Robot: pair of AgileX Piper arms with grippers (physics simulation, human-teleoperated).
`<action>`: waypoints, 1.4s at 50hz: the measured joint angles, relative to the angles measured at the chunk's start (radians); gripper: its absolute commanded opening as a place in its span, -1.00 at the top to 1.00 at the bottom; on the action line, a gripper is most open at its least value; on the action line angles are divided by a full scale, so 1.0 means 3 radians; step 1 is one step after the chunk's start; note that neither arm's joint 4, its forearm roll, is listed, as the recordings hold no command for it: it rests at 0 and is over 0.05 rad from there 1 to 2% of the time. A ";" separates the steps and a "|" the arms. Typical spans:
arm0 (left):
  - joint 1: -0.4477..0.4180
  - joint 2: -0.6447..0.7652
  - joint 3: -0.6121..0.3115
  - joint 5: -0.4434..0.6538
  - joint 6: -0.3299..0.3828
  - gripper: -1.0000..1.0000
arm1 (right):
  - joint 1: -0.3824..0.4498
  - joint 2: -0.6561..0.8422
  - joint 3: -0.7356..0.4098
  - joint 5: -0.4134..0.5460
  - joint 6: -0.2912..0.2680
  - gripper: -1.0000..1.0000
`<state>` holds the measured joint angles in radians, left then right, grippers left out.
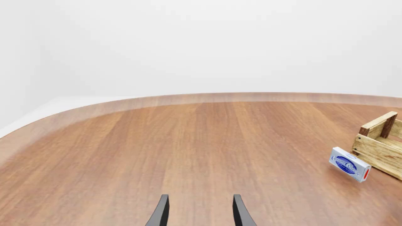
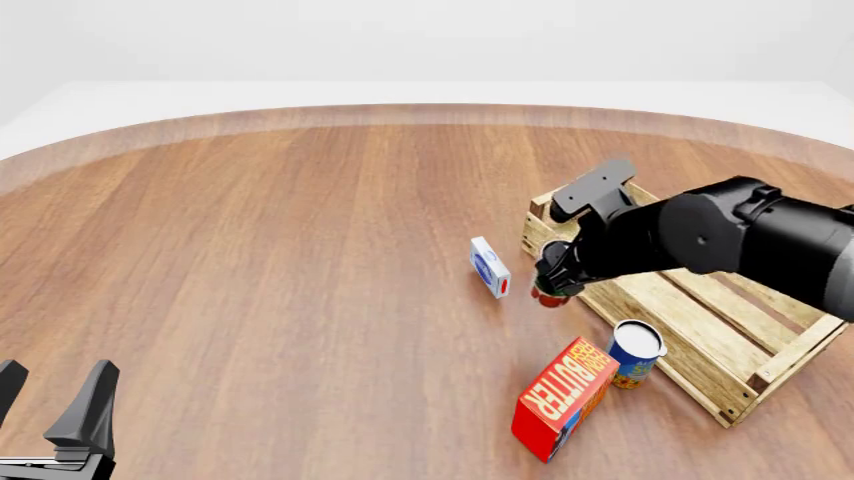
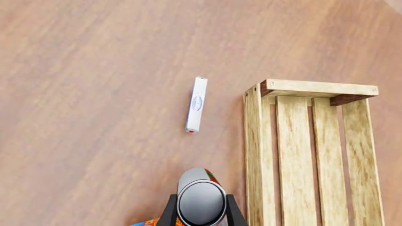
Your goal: Pick up the tomato sauce, and put it in the wooden tray.
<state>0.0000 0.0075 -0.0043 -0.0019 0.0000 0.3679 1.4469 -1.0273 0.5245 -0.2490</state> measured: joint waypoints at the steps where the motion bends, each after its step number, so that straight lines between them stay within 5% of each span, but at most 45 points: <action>1: 0.0000 0.0000 0.0000 0.0000 0.0000 -1.00 | -0.0025 -0.0027 -0.0044 0.0041 -0.0029 1.00; 25: 0.0000 0.0000 0.0000 0.0000 0.0000 -1.00 | -0.0794 0.0081 -0.0665 0.0331 -0.0442 1.00; 70: 0.0000 0.0000 0.0000 0.0000 0.0000 -1.00 | -0.1650 0.1177 -0.0516 -0.0384 -0.0587 1.00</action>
<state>0.0000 0.0075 -0.0043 -0.0019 0.0000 -0.1271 1.8000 -1.1820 0.4092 -0.4250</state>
